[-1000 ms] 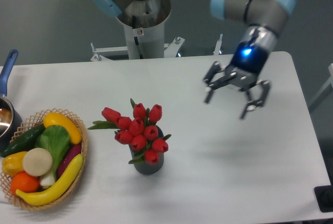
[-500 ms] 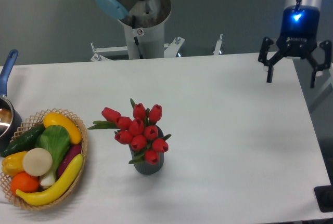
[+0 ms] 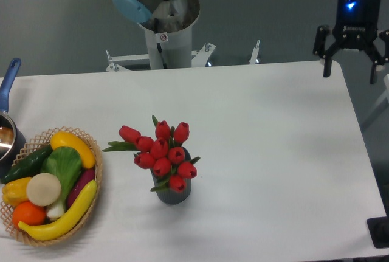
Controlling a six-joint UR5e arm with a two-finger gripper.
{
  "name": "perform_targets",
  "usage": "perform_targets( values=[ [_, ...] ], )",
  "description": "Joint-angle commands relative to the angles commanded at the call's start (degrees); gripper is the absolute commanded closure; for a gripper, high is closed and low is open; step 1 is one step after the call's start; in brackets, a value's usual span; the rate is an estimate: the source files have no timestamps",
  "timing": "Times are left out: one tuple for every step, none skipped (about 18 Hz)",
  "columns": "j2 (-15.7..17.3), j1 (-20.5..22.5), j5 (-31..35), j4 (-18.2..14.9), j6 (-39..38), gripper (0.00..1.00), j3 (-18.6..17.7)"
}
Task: Insert the flowers into the vase
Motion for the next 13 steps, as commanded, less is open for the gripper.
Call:
perform_targets(
  values=[
    [0.26, 0.52, 2.36, -2.11, 2.02, 0.00, 1.14],
    [0.18, 0.88, 5.61, -4.30, 3.96, 0.00, 2.55],
    [0.18, 0.97, 8.42, -7.20, 6.50, 0.00, 3.78],
    [0.09, 1.05, 10.45, -9.84, 9.92, 0.00, 4.57],
    [0.09, 1.40, 11.78, -11.60, 13.17, 0.00, 5.19],
    [0.09, 1.93, 12.31, -12.32, 15.38, 0.00, 5.20],
    [0.17, 2.63, 12.32, -12.41, 16.27, 0.00, 4.76],
    [0.26, 2.90, 12.32, -12.50, 16.37, 0.00, 4.67],
    [0.26, 2.90, 12.32, -12.50, 16.54, 0.00, 4.58],
    [0.35, 2.90, 12.41, -12.50, 16.63, 0.00, 4.58],
    [0.26, 2.81, 12.41, -12.41, 16.63, 0.00, 4.58],
    [0.35, 2.81, 12.41, -12.41, 16.63, 0.00, 4.58],
    [0.35, 2.81, 12.41, -12.41, 16.63, 0.00, 4.58]
  ],
)
